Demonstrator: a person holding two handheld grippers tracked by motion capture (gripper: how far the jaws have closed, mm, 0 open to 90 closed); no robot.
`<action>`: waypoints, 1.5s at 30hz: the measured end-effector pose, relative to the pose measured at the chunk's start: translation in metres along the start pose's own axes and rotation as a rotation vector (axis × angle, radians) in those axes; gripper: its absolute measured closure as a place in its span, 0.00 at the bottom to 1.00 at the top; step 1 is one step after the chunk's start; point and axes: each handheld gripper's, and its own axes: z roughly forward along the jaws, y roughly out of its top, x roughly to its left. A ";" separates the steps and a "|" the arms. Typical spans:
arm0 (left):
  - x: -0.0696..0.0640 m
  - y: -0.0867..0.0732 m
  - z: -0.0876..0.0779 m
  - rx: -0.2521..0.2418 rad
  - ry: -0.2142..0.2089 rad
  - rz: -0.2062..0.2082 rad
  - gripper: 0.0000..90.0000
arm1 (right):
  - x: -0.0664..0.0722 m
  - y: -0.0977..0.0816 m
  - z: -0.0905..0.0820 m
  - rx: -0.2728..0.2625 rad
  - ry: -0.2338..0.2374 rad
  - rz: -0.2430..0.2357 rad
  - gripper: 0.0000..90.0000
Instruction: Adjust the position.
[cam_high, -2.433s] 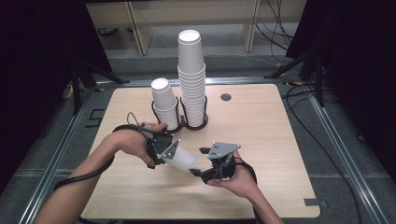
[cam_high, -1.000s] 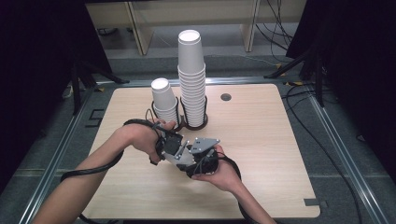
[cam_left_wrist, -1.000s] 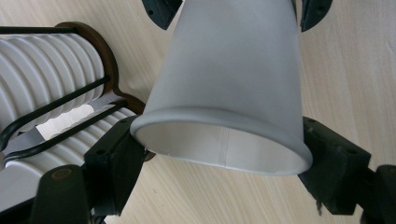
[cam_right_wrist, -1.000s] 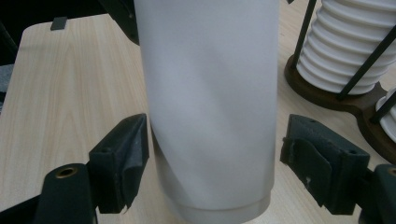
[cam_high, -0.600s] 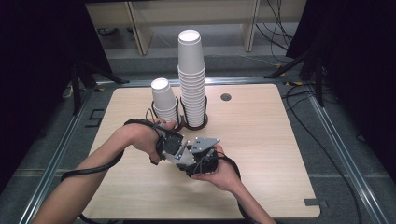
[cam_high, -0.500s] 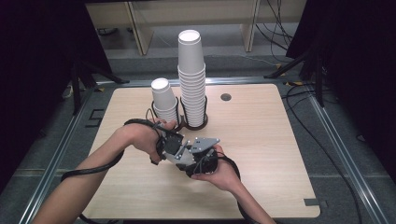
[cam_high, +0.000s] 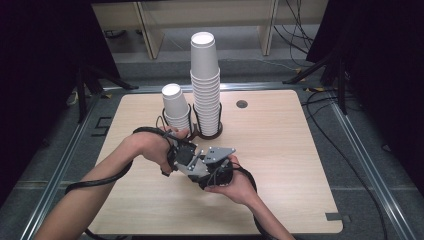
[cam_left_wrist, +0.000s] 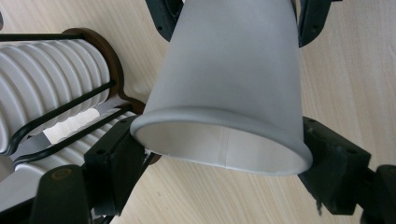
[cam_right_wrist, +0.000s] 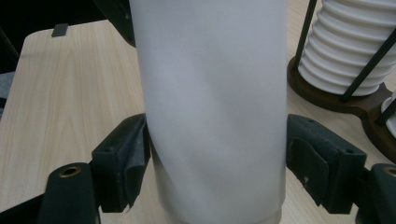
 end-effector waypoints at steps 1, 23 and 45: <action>0.001 0.001 0.000 -0.001 0.011 0.015 0.23 | 0.000 0.000 0.000 0.001 -0.001 -0.003 0.27; 0.002 0.005 0.002 -0.007 0.011 0.032 0.23 | -0.002 -0.003 0.004 -0.015 -0.012 -0.055 0.29; 0.005 -0.016 -0.004 -0.283 0.118 -0.227 0.04 | -0.010 -0.020 -0.017 -0.104 -0.122 -0.085 0.31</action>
